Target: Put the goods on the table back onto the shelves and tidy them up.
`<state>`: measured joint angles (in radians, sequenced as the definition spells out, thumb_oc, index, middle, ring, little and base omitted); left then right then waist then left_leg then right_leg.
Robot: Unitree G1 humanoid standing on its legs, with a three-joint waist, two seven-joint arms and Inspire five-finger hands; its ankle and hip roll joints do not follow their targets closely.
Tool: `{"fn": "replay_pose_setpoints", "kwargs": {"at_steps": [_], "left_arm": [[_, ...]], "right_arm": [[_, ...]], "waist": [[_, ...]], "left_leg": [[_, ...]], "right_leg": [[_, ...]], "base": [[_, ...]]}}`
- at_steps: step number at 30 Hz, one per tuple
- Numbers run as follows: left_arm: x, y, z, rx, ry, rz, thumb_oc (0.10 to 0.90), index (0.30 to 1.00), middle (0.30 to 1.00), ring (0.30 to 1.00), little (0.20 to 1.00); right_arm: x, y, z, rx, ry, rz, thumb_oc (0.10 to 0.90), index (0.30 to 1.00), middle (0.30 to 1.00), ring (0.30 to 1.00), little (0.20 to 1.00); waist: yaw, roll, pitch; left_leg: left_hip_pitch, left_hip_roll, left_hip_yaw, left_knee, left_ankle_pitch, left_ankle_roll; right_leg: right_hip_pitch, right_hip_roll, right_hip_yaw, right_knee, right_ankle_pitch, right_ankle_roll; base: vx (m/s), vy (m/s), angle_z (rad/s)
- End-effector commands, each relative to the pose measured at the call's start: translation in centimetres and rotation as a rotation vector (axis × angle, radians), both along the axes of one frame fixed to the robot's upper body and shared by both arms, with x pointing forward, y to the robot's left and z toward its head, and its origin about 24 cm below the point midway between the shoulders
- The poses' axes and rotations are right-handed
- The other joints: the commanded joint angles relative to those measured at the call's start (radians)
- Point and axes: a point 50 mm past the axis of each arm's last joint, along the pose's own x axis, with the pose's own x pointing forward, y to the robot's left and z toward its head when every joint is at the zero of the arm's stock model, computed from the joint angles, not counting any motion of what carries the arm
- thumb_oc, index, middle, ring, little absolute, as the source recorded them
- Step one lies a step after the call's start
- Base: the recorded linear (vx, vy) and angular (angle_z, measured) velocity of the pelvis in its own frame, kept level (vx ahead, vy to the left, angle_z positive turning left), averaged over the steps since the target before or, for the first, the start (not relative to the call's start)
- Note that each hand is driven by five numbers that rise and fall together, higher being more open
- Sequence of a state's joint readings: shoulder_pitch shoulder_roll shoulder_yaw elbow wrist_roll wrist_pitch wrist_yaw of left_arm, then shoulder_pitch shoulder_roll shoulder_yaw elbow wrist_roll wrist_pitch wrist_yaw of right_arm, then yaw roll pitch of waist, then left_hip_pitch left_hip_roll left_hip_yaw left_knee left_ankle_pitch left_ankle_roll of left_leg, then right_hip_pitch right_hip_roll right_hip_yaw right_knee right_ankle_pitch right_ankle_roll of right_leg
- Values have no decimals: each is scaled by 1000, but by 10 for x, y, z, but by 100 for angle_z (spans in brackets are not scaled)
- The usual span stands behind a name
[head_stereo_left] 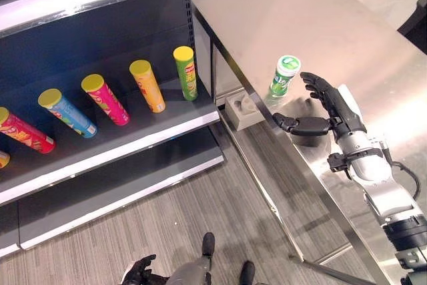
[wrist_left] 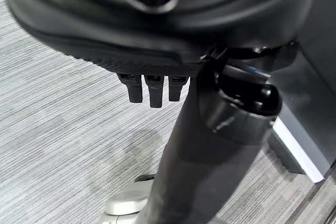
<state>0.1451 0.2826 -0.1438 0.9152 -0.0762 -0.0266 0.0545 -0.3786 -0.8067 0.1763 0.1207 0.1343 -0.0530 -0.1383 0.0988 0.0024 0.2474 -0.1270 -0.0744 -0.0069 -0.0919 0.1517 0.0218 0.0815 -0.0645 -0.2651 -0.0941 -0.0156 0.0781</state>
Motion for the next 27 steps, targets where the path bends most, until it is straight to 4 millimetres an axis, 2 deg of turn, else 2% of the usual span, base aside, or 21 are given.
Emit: {"fn": "replay_pose_setpoints", "kwargs": {"at_steps": [1, 13, 18, 27], "left_arm": [[7, 9, 6, 58, -34, -33, 800, 900, 900, 900, 900], [13, 2, 6, 51, -46, -45, 800, 900, 900, 900, 900], [15, 1, 7, 54, -53, -49, 800, 900, 900, 900, 900], [16, 3, 7, 57, -55, -38, 800, 900, 900, 900, 900]], "right_arm": [[-8, 1, 63, -34, -302, -13, 800, 900, 900, 900, 900], [10, 8, 69, -42, -330, -91, 800, 900, 900, 900, 900], [22, 19, 75, -3, -350, -97, 800, 900, 900, 900, 900], [39, 30, 86, 57, -361, -119, 800, 900, 900, 900, 900]], "waist": [[15, -6, -40], [21, 5, -12], [33, 8, 0], [50, 8, 9]], "left_leg": [[18, 68, 62, 5, -75, -53], [0, 68, 57, 5, -72, -53], [-5, 66, 50, 5, -72, -49], [-10, 66, 41, 5, -73, -47]], "right_leg": [[-51, -80, -12, 95, -10, 76], [-67, -79, -11, 90, -7, 74], [-79, -78, -4, 94, -6, 72], [-88, -73, 6, 96, -6, 69]], "base": [[-26, 0, 9], [-3, 0, -1], [0, 0, 0], [4, -2, -1]]}}
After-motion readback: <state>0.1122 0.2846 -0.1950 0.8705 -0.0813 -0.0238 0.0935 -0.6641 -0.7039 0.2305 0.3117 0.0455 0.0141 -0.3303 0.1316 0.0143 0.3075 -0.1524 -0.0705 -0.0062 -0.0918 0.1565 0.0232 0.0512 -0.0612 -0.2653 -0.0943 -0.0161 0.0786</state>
